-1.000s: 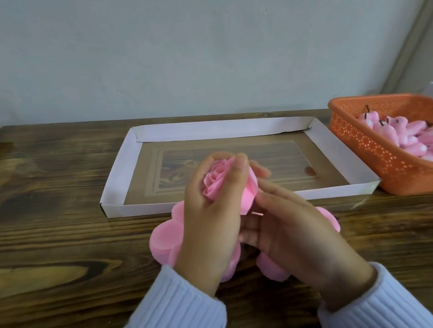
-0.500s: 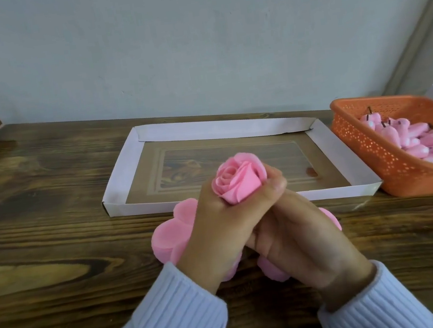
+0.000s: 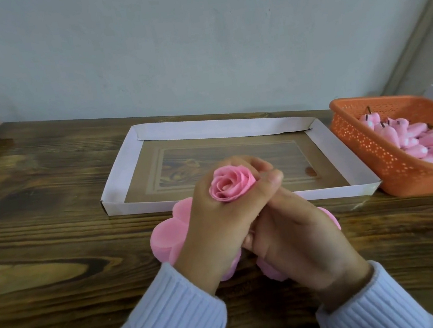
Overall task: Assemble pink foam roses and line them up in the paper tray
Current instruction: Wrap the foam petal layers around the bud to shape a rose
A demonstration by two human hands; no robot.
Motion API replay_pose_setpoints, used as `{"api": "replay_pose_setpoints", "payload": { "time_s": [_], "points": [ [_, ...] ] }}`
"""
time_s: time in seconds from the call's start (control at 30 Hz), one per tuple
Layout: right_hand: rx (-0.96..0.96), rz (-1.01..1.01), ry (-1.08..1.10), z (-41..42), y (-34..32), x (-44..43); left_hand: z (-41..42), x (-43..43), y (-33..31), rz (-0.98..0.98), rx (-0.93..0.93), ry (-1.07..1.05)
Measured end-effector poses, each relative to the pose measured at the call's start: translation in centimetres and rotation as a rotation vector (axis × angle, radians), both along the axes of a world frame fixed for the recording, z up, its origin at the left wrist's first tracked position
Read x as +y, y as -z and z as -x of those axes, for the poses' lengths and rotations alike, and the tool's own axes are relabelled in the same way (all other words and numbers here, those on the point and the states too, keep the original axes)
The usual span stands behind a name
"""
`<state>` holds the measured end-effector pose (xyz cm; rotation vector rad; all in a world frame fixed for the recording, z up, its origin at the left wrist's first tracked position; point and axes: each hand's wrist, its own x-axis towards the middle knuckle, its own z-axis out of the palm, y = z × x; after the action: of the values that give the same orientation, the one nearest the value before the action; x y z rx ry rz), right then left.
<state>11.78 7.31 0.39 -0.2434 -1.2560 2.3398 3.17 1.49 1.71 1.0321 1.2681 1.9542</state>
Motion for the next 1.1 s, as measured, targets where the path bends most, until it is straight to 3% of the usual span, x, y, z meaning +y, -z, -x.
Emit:
{"api": "replay_pose_setpoints", "payload": {
  "time_s": [0.23, 0.43, 0.6, 0.77, 0.93, 1.1],
  "points": [
    [-0.113, -0.044, 0.066, 0.1, 0.7, 0.4, -0.1, -0.1, -0.2, -0.071, 0.036, 0.055],
    [0.042, 0.005, -0.061, -0.2, 0.1, 0.2, 0.1, -0.1, 0.0, -0.095, 0.041, 0.028],
    [-0.045, -0.038, -0.020, -0.1, 0.2, 0.2, 0.1, 0.0, 0.0, -0.105, 0.080, 0.084],
    [0.076, 0.041, -0.078, -0.2, -0.1, 0.0, 0.3, 0.0, 0.1, -0.121, 0.087, 0.050],
    [-0.071, -0.056, 0.006, -0.1, 0.2, 0.3, 0.1, 0.0, 0.1, -0.129, 0.118, 0.121],
    [0.051, 0.008, -0.065, -0.3, -0.4, -0.1, 0.3, 0.0, 0.2, -0.109, 0.142, 0.077]
  ]
}}
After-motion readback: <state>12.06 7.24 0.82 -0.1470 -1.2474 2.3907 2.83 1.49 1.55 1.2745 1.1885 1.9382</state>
